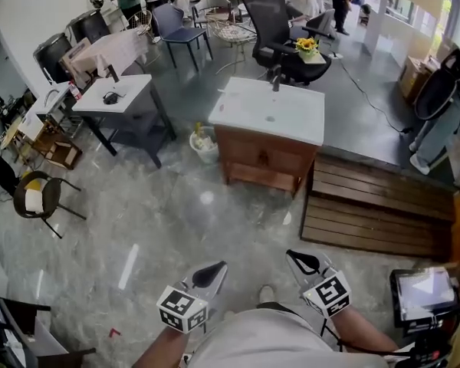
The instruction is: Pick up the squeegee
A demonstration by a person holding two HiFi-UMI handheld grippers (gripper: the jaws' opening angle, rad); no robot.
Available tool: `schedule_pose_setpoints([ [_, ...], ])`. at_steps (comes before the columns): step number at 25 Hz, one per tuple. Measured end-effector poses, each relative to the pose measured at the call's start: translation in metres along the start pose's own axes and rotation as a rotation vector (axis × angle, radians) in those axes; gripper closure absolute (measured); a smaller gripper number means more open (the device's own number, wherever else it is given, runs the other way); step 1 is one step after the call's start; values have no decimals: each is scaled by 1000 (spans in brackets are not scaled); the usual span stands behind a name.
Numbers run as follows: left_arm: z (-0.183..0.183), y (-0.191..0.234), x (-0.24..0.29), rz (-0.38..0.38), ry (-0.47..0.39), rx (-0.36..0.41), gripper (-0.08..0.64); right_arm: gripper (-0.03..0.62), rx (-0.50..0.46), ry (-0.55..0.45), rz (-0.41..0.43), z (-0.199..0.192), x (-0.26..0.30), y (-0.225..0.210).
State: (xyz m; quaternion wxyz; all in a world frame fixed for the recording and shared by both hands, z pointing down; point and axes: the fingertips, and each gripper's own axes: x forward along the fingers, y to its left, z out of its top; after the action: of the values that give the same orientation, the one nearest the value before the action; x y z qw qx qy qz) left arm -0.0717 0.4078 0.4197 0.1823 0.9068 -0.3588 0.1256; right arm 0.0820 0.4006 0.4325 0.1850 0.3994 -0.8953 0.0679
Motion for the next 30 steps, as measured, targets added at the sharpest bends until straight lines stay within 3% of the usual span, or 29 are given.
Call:
schedule_pose_setpoints([
  [7, 15, 5, 53, 56, 6, 1, 552, 589, 33, 29, -3, -24, 4, -62],
  [12, 27, 25, 79, 148, -13, -22, 551, 557, 43, 34, -2, -32, 5, -97],
  [15, 36, 46, 92, 177, -7, -24, 506, 541, 50, 30, -17, -29, 16, -113],
  [19, 48, 87, 117, 197, -18, -23, 465, 535, 46, 44, -30, -28, 43, -136],
  [24, 67, 155, 161, 169, -24, -36, 440, 531, 47, 79, -70, -18, 98, -172],
  [30, 113, 252, 211, 113, -4, -11, 439, 531, 38, 86, -153, 34, 177, -221],
])
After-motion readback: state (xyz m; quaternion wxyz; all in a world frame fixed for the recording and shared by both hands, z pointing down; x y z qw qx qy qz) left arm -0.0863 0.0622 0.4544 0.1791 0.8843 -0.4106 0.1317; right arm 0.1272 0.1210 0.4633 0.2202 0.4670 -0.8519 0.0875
